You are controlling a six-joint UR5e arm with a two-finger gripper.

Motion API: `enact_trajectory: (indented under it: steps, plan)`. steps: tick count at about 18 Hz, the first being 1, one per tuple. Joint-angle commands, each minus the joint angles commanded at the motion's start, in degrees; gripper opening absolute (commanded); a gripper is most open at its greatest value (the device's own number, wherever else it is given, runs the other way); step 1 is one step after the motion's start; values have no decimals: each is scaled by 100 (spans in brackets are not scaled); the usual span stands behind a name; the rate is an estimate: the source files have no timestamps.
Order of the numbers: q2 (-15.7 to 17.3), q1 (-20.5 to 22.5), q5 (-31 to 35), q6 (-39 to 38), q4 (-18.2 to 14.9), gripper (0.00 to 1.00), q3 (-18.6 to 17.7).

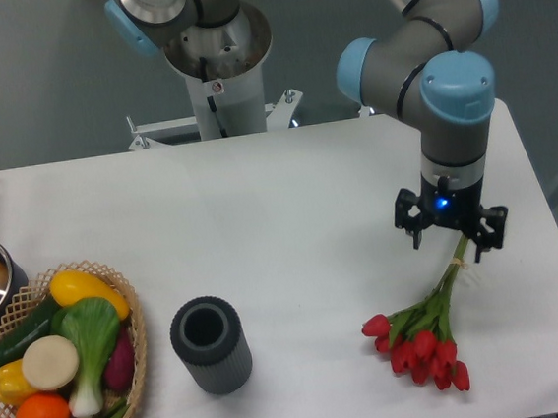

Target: Place the flowers on the table

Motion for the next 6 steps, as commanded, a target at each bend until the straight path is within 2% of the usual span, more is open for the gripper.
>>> enact_trajectory:
  steps: [6]
  plan:
    - [53, 378, 26, 571, 9, 100, -79]
